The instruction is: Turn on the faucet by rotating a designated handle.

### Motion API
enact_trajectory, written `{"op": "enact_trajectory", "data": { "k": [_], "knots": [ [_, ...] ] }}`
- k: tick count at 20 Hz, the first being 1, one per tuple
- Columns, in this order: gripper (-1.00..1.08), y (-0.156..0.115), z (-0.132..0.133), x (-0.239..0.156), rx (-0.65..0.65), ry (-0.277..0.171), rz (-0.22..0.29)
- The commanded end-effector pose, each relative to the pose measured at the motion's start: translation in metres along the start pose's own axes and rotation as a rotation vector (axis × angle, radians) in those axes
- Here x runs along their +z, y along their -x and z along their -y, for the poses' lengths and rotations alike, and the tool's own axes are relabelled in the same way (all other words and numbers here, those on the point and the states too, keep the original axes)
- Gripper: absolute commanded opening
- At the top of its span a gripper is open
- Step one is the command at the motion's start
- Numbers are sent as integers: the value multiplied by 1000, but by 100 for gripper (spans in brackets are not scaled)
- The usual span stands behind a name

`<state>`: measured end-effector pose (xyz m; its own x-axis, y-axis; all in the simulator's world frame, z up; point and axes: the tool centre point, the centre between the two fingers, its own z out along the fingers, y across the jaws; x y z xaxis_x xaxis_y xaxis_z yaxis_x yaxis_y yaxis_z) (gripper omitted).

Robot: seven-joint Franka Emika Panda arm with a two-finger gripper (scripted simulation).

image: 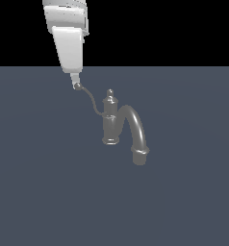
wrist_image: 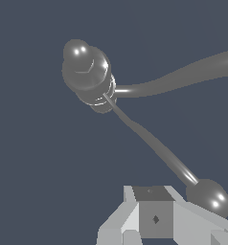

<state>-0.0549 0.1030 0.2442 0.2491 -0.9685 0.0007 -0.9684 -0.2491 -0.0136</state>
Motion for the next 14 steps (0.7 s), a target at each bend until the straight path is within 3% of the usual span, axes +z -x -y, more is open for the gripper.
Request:
{"op": "enact_trajectory", "data": {
  "k": [1,14],
  "knots": [
    [-100,-12,-10,1,8,6,-1],
    [-100,-50,-55,1,3,12,1]
  ]
}}
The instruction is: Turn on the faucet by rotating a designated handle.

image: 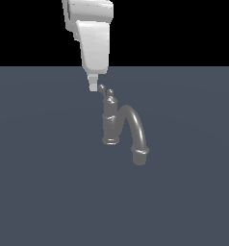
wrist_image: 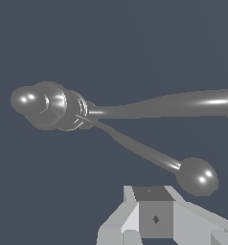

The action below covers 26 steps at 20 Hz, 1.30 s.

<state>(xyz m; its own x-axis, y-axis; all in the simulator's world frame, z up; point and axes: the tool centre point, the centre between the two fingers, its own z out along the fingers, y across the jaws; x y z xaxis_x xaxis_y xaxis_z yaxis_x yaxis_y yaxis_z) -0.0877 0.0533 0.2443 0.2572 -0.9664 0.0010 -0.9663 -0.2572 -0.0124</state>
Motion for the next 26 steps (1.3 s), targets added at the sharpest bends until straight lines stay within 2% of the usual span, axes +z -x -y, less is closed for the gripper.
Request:
{"op": "enact_trajectory", "data": {
  "k": [1,4,5,22,26],
  "knots": [
    [-100,-13,-14,2,11,11,1],
    [-100,-19,-21,2,10,12,1],
    [-100,-10,-14,0,-3,5,0],
    [-100,-103,-18,2,8,11,1],
    [-100,-117,-19,2,10,12,1]
  ]
}}
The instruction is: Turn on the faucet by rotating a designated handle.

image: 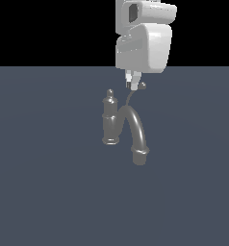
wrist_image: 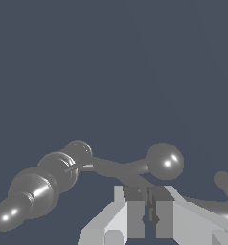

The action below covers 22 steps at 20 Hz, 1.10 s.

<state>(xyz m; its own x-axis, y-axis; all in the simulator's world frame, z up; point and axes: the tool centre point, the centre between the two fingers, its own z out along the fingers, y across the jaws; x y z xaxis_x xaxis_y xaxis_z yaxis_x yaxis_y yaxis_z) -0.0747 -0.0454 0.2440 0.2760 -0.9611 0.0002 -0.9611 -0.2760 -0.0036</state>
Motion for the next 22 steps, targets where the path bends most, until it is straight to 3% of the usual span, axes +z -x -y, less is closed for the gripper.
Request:
{"op": "enact_trajectory", "data": {
  "k": [1,22],
  "knots": [
    [-100,0,0,0,0,-1,1],
    [-100,-53,40,1,18,2,1]
  ]
}}
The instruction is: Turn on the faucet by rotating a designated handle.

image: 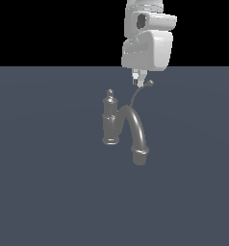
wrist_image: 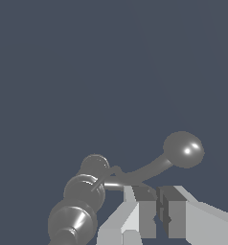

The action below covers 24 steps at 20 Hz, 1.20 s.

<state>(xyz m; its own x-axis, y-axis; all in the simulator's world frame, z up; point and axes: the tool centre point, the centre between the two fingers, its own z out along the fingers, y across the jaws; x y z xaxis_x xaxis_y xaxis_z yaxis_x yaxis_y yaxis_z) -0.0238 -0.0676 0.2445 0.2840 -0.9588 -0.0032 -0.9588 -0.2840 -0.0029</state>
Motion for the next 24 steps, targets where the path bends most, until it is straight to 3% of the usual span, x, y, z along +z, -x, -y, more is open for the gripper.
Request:
{"op": "enact_trajectory", "data": {
  "k": [1,13,14,15,24],
  "knots": [
    [-100,-20,-1,2,27,1,-3],
    [-100,-50,21,2,37,3,-3],
    [-100,-50,21,2,37,3,-3],
    [-100,-19,32,0,-12,-2,8],
    [-100,-27,57,1,2,0,5]
  ]
}}
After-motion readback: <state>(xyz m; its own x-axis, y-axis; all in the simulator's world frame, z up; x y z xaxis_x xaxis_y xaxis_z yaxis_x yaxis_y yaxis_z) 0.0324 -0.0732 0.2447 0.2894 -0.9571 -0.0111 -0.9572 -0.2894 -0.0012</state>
